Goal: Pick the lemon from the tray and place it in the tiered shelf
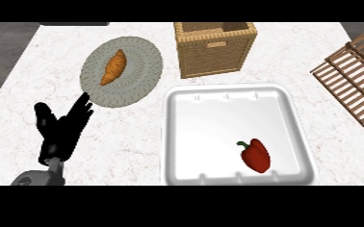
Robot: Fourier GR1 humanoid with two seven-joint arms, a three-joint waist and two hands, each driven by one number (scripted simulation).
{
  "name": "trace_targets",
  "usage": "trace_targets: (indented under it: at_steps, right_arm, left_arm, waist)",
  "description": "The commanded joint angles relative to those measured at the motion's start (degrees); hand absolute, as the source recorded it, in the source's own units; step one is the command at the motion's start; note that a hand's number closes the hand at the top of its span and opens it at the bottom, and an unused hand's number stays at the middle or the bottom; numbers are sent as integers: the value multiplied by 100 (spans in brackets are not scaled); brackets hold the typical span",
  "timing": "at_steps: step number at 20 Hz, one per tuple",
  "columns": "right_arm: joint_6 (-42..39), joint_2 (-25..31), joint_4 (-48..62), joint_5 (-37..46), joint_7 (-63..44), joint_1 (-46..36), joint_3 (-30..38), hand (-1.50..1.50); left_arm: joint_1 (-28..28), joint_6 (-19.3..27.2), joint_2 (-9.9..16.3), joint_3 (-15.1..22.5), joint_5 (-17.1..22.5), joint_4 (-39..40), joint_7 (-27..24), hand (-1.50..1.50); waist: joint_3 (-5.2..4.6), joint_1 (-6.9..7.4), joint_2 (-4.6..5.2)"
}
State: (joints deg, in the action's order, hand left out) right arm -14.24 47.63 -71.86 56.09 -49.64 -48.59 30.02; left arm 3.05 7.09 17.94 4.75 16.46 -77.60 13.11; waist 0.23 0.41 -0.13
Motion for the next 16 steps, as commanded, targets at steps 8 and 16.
trace_targets:
  at_steps: [8, 16]
  right_arm:
    - [835, 236, 1202, -150, 850, -84, -129, 150]
    - [411, 555, 1192, -167, 674, -88, -347, 150]
  left_arm:
    - [155, -106, -356, -45, -264, 696, -282, 0]
    - [27, -439, -48, -292, -145, 260, 43, 0]
  waist:
    - [-27, -2, 36]
    - [-28, 5, 14]
